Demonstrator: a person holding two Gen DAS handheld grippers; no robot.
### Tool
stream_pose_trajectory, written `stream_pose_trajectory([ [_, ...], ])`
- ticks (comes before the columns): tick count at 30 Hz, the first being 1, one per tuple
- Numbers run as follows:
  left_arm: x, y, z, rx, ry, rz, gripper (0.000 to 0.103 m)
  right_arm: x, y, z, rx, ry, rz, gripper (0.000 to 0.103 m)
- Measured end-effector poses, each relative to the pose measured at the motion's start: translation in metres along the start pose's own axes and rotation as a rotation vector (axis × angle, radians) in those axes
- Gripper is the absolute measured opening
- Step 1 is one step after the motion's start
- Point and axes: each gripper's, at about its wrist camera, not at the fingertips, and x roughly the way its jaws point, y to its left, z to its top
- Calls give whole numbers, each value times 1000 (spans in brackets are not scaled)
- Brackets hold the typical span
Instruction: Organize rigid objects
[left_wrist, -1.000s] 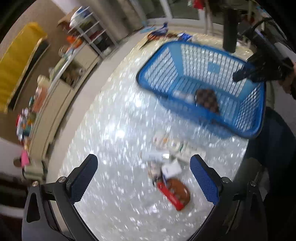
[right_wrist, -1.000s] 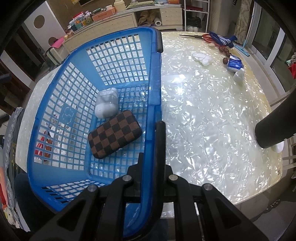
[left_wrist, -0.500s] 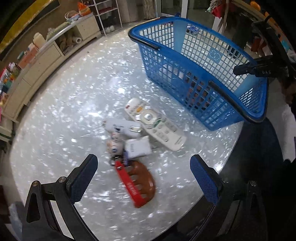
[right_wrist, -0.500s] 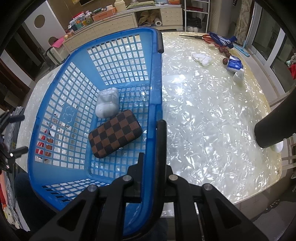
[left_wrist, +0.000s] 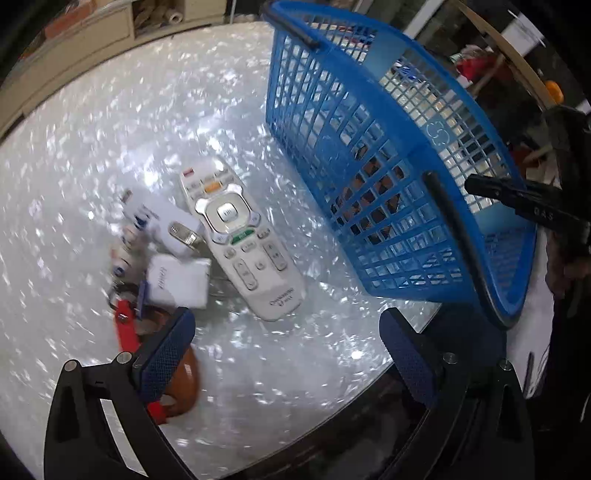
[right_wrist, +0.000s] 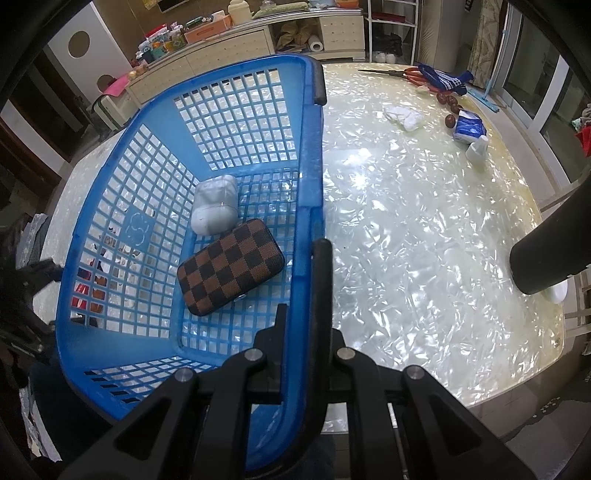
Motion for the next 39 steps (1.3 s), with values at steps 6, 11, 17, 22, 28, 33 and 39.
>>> stream_pose_trajectory([
  [6,15,8,2,-112,-9,-32,101,1,0,0,2,-2,4,10],
  [11,21,20,4,-183,-35,-36,101,1,0,1,3,-2,4,10],
  [17,21,23,14,-256,-49,48,101,5,0,2,3,4,-2,10],
  [22,27,30,42,-290,-40,106,100,8,0,4,2,10,-3,10],
  [28,34,43,74,-328,-30,211,100,9,-3,4,9,12,1,10],
  [33,38,53,94,-345,3,216,100,10,-4,5,10,12,4,10],
  [39,50,58,106,-342,28,240,90,10,-4,5,11,13,6,10],
])
